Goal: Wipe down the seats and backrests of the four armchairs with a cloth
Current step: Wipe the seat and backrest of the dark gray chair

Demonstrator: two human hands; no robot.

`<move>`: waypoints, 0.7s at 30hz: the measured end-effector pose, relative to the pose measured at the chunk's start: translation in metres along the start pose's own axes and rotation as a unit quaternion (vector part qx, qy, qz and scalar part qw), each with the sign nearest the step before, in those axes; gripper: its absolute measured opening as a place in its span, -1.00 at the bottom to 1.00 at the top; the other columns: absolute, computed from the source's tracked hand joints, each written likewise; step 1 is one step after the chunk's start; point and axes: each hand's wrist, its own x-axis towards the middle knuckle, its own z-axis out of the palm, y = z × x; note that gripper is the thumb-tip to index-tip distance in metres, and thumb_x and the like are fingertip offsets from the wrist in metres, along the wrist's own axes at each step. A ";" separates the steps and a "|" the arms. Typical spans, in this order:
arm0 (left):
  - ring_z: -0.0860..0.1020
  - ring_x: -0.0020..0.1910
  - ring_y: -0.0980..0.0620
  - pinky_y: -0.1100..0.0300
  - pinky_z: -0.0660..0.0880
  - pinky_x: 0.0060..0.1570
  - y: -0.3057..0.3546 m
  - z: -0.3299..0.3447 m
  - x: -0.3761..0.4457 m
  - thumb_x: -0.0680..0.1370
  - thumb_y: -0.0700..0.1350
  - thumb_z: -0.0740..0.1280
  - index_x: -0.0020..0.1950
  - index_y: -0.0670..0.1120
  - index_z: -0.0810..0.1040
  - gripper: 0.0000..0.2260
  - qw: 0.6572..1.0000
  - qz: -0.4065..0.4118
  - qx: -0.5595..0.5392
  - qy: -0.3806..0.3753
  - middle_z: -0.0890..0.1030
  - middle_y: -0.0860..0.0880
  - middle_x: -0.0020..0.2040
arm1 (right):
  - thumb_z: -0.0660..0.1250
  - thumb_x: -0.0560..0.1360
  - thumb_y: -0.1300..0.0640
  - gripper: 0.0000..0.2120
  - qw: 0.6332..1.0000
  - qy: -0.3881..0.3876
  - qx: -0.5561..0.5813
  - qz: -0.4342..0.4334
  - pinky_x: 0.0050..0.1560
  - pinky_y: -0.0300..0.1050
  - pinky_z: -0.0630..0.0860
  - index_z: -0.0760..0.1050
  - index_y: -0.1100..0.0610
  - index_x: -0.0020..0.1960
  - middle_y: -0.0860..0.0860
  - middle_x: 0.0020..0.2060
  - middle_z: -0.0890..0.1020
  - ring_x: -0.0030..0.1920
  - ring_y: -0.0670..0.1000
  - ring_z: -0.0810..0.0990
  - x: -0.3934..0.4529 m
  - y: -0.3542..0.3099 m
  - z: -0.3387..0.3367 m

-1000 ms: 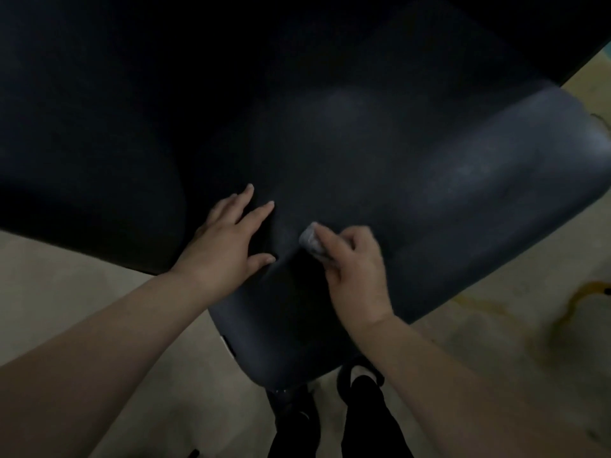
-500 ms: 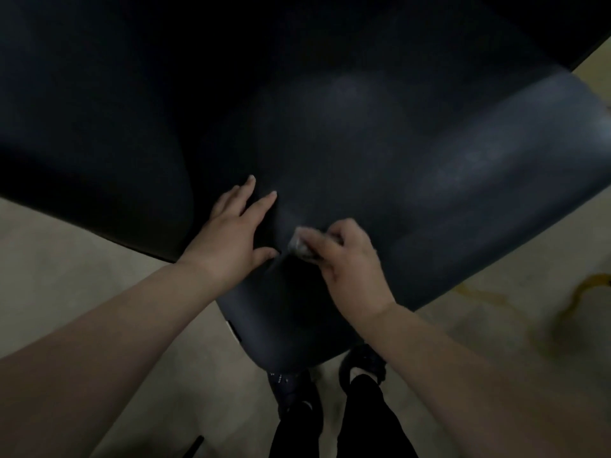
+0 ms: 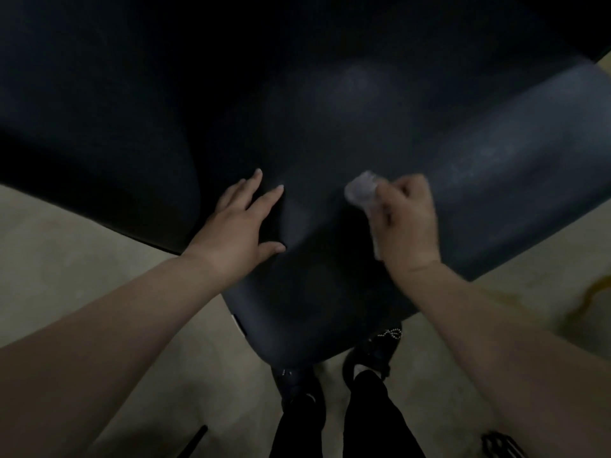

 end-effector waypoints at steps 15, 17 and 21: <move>-0.14 0.53 0.05 0.00 0.06 0.49 0.002 -0.003 0.003 0.46 0.17 0.39 0.56 0.16 0.04 -0.22 1.000 -0.005 0.002 0.004 -0.17 0.09 0.58 | 0.32 0.54 0.07 -0.73 0.998 0.042 -0.023 0.049 -0.05 -0.16 0.40 0.56 0.28 0.07 0.21 -0.05 0.51 -0.11 0.15 0.52 0.032 0.011 -0.015; -0.13 0.53 0.03 0.00 0.05 0.49 0.004 -0.004 0.004 0.46 0.18 0.38 0.56 0.15 0.05 -0.23 1.000 -0.004 0.001 0.010 -0.17 0.07 0.58 | 0.32 0.53 0.03 -0.66 1.000 0.015 0.019 0.015 -0.02 -0.23 0.34 0.51 0.18 0.23 0.17 -0.01 0.55 -0.04 0.10 0.53 0.023 -0.002 -0.013; -0.11 0.53 0.00 0.04 0.01 0.49 0.010 -0.003 0.008 0.47 0.19 0.36 0.56 0.13 0.06 -0.25 1.000 -0.010 -0.005 0.020 -0.15 0.06 0.58 | 0.31 0.53 -0.03 -0.51 0.992 -0.073 0.003 -0.103 -0.03 -0.08 0.51 0.34 -0.01 0.43 0.06 0.04 0.56 -0.05 0.07 0.56 0.009 -0.025 0.004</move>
